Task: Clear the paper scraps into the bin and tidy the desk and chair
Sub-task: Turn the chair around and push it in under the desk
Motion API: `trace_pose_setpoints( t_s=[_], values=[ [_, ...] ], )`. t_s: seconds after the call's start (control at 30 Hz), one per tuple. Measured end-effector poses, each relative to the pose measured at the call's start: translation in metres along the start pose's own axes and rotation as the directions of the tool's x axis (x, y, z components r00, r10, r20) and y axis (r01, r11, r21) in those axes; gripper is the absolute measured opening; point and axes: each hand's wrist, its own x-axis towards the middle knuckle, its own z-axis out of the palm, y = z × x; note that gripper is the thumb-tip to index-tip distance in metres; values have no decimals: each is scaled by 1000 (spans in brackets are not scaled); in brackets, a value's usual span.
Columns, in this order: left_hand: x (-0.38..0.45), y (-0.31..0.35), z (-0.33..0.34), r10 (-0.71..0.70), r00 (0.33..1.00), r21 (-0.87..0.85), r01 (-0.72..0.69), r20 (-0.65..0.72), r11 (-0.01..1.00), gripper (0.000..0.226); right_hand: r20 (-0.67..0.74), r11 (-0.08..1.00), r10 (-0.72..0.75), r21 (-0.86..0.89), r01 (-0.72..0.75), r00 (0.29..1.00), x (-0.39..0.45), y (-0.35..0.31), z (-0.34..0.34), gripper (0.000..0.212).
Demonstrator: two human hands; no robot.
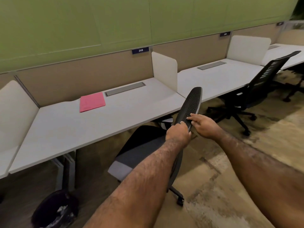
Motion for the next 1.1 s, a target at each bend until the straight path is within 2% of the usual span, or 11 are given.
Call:
trace_pose_setpoints(
  t_s=[0.13,0.27,0.33,0.5,0.73,0.87,0.97,1.1],
  values=[
    [-16,-15,-10,40,998,28,-42,57,999,38,-36,999,-28,21,29,999,-6,0,7,32],
    [-51,-50,-22,54,996,-58,-51,66,997,33,-109,999,6,38,-2,994,-8,3,18,38],
    [-69,-73,-29,17,999,-102,-12,51,995,39,-134,997,47,63,-39,990,-7,7,23,44],
    [-105,-126,-45,-174,984,-58,172,-26,983,56,-168,977,173,152,-148,970,-6,24,32,55],
    [-129,-185,-66,-305,951,17,306,-39,952,61,-234,955,251,218,-201,939,3,27,28,49],
    [-140,-199,-64,-345,924,-7,349,-164,937,73,-274,918,363,271,-290,891,2,11,34,48],
    [-149,-204,-62,-414,872,-16,425,-261,905,80,-316,928,343,260,-267,885,0,-13,40,61],
    [-165,-216,-67,-478,829,-38,489,-291,872,80,-328,944,314,207,-257,891,-8,-32,49,73]
  ],
)
